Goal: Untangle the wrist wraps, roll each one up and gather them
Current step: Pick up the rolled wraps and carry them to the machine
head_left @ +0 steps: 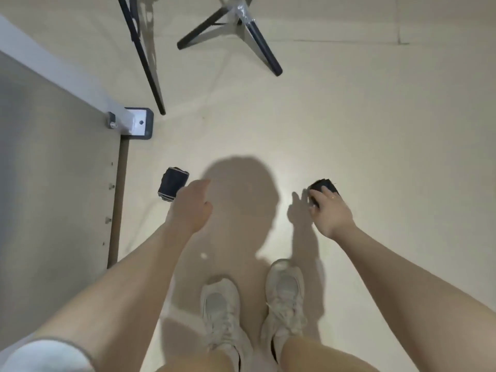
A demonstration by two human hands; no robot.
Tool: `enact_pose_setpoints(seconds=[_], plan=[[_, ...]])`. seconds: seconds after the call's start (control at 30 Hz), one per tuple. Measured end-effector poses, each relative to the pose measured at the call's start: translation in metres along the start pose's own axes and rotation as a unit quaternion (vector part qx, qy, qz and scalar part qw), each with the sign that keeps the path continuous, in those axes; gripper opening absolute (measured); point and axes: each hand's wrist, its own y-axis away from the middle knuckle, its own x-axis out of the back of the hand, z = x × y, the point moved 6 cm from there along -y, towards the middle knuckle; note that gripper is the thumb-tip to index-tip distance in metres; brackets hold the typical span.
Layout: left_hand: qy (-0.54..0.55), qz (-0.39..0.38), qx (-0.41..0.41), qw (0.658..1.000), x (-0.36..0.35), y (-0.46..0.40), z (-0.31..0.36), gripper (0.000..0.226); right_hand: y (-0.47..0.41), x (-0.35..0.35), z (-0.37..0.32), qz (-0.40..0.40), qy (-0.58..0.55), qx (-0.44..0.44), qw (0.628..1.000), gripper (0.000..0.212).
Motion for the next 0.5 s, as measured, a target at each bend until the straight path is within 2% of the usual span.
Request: enact_pose_setpoints(seconds=[0.07, 0.13, 0.2, 0.27, 0.33, 0.37, 0.43, 0.5], plan=[[-0.065, 0.054, 0.038, 0.996, -0.022, -0.041, -0.026, 0.05, -0.042, -0.028, 0.024, -0.026, 0.05, -0.052, 0.997, 0.05], [-0.05, 0.092, 0.102, 0.989, -0.041, -0.073, -0.054, 0.049, -0.075, -0.048, 0.038, -0.04, 0.056, -0.106, 0.992, 0.066], [-0.024, 0.114, 0.143, 0.983, -0.055, -0.098, -0.075, 0.046, -0.101, -0.057, 0.045, -0.019, 0.056, -0.159, 0.985, 0.078], [-0.027, 0.126, 0.191, 0.973, -0.061, -0.116, -0.096, 0.051, -0.12, -0.051, 0.043, 0.037, 0.089, -0.179, 0.979, 0.066], [-0.016, 0.124, 0.235, 0.964, -0.06, -0.125, -0.116, 0.062, -0.133, -0.043, 0.032, 0.078, 0.134, -0.141, 0.978, 0.054], [0.002, 0.118, 0.24, 0.964, -0.06, -0.128, -0.121, 0.063, -0.137, -0.04, 0.02, 0.087, 0.122, -0.097, 0.984, 0.053], [0.027, 0.104, 0.192, 0.975, -0.054, -0.124, -0.111, 0.061, -0.131, -0.035, -0.022, 0.078, 0.064, 0.014, 0.995, 0.065], [0.048, 0.101, 0.116, 0.987, -0.038, -0.109, -0.079, 0.069, -0.113, -0.026, -0.075, 0.062, 0.046, 0.096, 0.992, 0.073]])
